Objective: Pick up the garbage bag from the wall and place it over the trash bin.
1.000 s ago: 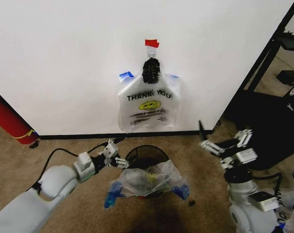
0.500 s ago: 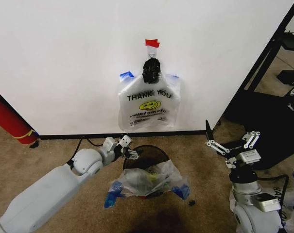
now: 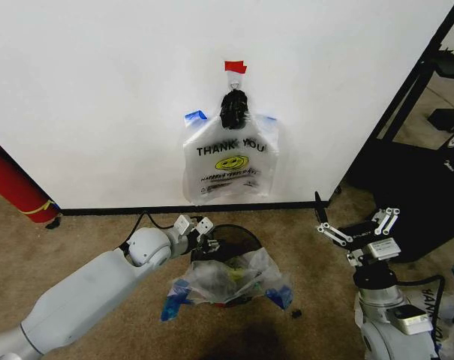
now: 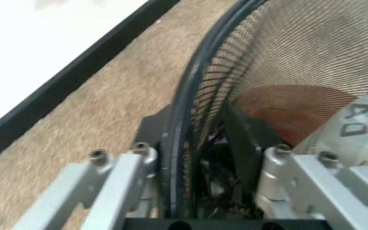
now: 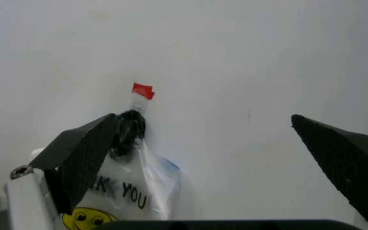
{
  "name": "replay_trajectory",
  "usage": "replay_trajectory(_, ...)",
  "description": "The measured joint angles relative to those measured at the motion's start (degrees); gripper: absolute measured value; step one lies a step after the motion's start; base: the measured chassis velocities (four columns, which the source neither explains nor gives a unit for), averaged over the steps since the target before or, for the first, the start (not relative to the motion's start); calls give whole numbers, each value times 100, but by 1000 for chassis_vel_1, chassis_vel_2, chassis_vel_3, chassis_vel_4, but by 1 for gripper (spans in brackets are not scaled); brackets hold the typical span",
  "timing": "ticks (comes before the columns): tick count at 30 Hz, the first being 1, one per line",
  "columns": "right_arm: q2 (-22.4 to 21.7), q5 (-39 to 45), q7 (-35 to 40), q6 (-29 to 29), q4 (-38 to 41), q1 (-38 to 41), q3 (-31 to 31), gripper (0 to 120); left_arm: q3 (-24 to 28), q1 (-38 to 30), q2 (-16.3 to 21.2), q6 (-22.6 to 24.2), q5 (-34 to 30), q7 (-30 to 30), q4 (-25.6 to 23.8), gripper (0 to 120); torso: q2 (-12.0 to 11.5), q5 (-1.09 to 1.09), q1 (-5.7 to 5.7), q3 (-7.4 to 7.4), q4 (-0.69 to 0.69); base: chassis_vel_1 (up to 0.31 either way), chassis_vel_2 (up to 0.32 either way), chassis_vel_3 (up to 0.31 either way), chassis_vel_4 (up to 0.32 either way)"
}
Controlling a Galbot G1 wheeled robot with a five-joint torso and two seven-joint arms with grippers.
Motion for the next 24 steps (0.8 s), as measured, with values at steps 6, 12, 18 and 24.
replay_trajectory(6, 18, -51, -21, 52, -23, 7, -28, 100, -454, 386, 132, 319, -410, -544, -377, 8, 0, -2, 0, 1, 1, 0, 0, 0, 0)
replay_trajectory(12, 1, -61, -30, 116, -78, 13, -34, 100, -1033, 948, 286, 544, -1629, -1875, -1172, 0, 0, 0, 0, 1, 1, 0, 0, 0, 0)
replay_trajectory(18, -14, -80, -53, 172, -81, 14, -47, 100, -1646, 1641, 224, 463, -3121, -3660, -1918, 0, 0, 0, 0, 0, 1, 0, 0, 0, 0)
replay_trajectory(24, -27, -120, -88, 253, -99, -1, -51, 100, -2175, 2534, 2, -233, -4464, -5397, -2636, 0, 0, 1, 0, 0, 1, 0, 0, 0, 0)
